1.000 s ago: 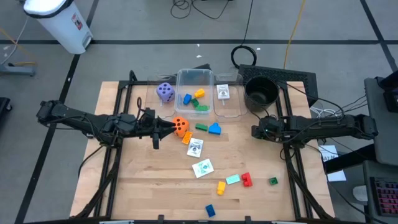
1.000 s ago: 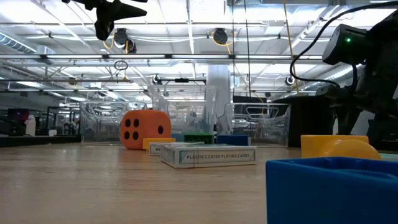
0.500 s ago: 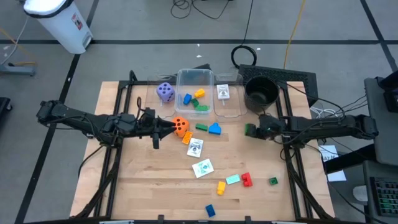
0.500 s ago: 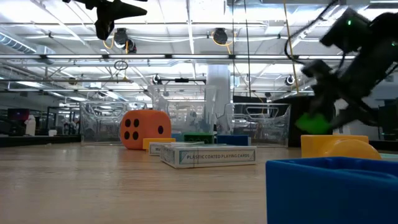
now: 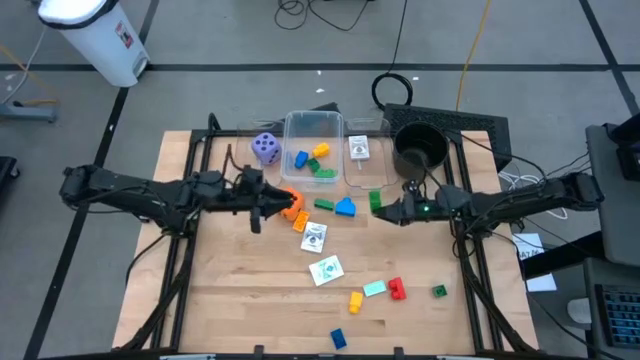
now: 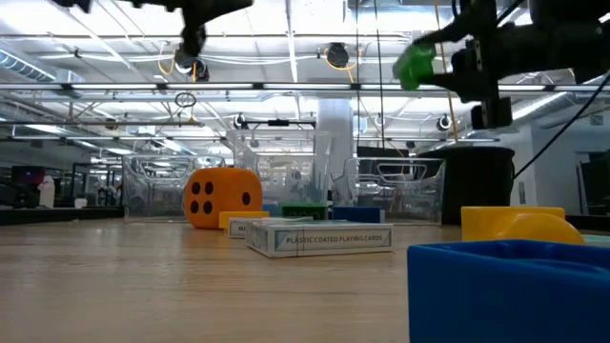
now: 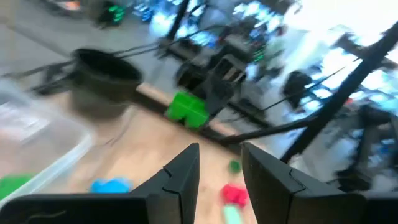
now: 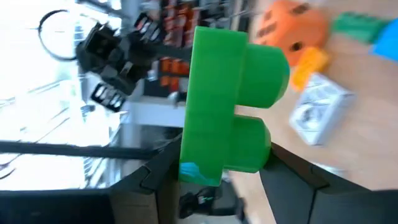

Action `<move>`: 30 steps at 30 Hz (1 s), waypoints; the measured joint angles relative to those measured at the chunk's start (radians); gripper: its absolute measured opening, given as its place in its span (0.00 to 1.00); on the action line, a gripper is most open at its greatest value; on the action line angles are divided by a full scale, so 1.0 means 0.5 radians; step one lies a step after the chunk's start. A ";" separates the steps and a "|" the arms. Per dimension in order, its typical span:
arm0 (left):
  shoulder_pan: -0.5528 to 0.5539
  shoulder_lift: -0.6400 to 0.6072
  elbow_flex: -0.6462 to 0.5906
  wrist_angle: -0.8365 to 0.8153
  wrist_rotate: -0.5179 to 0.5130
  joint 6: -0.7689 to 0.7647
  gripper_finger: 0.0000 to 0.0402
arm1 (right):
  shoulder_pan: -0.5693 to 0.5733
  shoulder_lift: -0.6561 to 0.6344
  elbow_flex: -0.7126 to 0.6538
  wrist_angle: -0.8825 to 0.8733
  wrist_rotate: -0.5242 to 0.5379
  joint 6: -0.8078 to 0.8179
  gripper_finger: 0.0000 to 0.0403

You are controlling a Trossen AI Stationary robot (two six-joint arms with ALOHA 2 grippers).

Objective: Pick & Place Toys
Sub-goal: Put the green two stud game piece into the middle transparent bin

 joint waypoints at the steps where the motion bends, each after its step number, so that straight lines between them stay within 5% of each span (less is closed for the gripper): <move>1: 0.025 0.058 0.026 0.056 0.058 0.014 0.30 | 0.019 0.031 0.000 0.076 -0.003 -0.001 0.44; 7: 0.142 0.494 0.392 -0.025 0.446 0.179 0.35 | 0.098 0.292 0.007 0.516 -0.282 -0.027 0.44; 17: 0.242 1.167 1.191 -0.437 1.032 0.424 0.63 | 0.132 0.566 0.163 0.784 -0.600 -0.194 0.44; 30: 0.246 1.549 1.849 -0.954 1.194 0.750 0.75 | 0.131 0.587 0.182 0.870 -0.771 -0.169 0.44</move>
